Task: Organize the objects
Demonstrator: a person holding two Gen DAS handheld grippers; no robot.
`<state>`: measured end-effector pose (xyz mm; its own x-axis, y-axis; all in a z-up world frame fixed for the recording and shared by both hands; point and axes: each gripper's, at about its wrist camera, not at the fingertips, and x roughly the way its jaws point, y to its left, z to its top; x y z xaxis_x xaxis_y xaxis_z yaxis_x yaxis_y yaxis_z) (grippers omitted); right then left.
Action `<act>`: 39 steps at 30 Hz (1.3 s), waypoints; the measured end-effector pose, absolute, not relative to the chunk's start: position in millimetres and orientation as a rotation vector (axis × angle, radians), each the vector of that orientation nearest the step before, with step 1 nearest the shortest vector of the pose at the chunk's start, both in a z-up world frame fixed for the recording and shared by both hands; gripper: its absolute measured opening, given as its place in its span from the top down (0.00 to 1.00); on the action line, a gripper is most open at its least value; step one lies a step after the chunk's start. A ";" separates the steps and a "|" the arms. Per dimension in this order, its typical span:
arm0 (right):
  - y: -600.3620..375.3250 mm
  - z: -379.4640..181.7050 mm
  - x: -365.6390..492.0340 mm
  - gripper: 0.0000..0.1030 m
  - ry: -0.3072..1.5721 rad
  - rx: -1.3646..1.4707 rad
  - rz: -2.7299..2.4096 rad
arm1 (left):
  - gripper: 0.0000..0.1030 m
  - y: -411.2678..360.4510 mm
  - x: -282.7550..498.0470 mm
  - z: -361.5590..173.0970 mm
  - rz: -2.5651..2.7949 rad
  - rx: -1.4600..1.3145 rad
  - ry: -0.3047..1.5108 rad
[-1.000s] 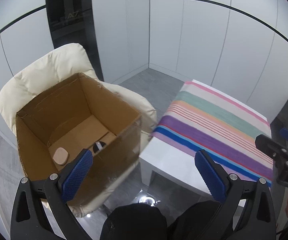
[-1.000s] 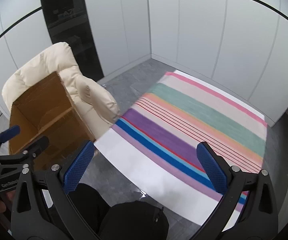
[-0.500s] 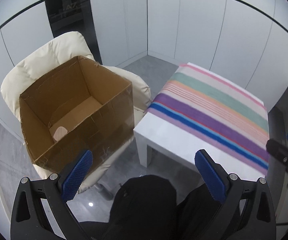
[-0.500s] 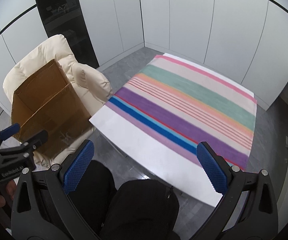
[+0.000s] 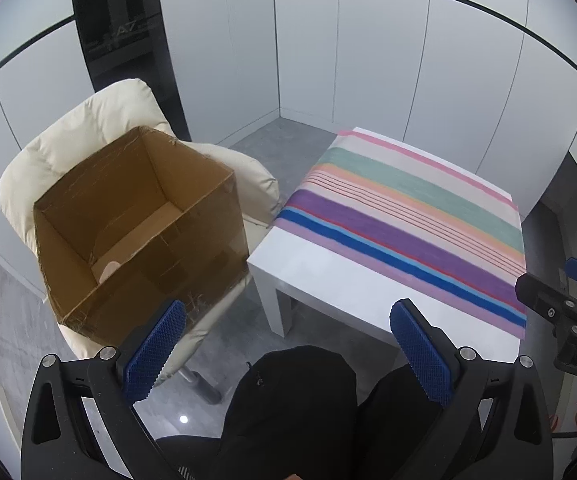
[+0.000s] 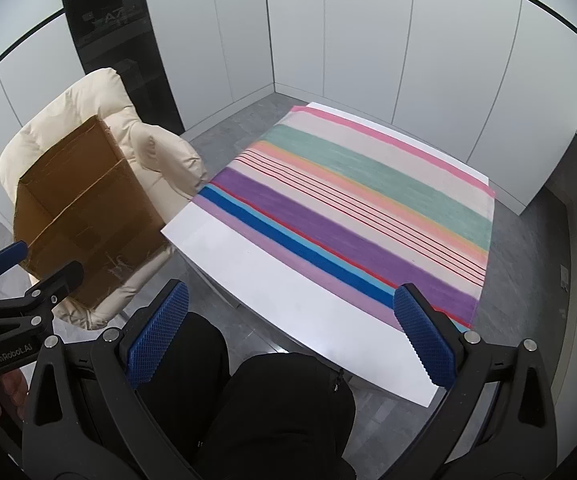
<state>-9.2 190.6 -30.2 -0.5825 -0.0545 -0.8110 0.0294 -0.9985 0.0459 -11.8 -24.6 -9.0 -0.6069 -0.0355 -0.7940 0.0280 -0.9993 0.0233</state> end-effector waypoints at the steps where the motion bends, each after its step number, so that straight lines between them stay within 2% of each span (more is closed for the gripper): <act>1: 191.7 -30.7 -8.7 0.00 -0.048 1.416 -2.752 | 0.00 -23.5 -11.8 -9.3 -2.785 1.383 -0.010; 18: 191.8 -33.1 -4.9 0.00 -0.044 1.425 -2.734 | 0.00 -12.0 -7.4 -8.3 -2.804 1.346 -0.083; 39: 191.0 -35.9 -4.6 0.00 -0.041 1.425 -2.723 | 0.00 -10.0 -10.5 -12.5 -2.799 1.371 -0.071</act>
